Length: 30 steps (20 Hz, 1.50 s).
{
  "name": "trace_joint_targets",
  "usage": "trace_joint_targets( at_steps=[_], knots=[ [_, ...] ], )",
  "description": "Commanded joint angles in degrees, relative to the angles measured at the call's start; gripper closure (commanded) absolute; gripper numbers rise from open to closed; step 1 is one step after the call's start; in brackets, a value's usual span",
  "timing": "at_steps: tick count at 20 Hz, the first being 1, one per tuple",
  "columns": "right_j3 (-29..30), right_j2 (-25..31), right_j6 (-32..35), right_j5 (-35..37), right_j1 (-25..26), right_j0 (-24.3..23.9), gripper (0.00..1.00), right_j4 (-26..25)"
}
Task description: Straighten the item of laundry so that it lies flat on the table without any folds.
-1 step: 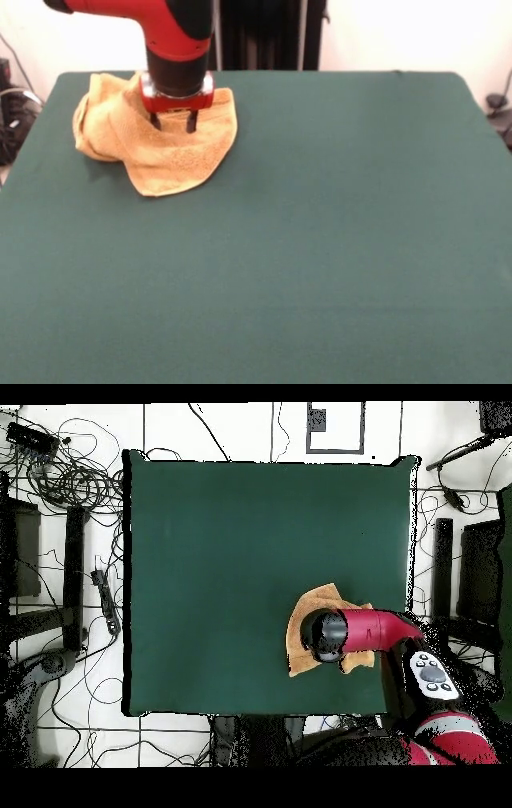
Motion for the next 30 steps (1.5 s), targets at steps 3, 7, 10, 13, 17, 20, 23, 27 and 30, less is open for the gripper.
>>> trace_joint_targets(
  at_steps=[3,7,10,13,17,20,23,27,30],
  knots=[
    [1.7,0.6,15.0,-21.4,8.0,7.2,0.0,-1.5],
    [2.3,-1.6,16.9,-24.7,8.5,10.6,0.0,0.2],
    [2.6,-2.6,15.6,-26.2,8.4,12.3,0.0,0.3],
    [3.5,-2.8,14.0,-26.5,8.0,12.5,0.0,1.3],
    [5.6,-2.6,14.2,-27.4,6.7,11.1,0.0,3.5],
    [6.8,-2.5,14.2,-27.3,6.0,10.2,0.0,4.6],
    [7.2,-1.9,13.2,-26.3,5.7,9.6,0.0,5.3],
    [8.8,0.4,12.9,-28.6,5.7,6.8,1.0,6.6],
    [8.9,0.2,12.5,-28.6,5.7,6.9,1.0,7.3]
  ],
)
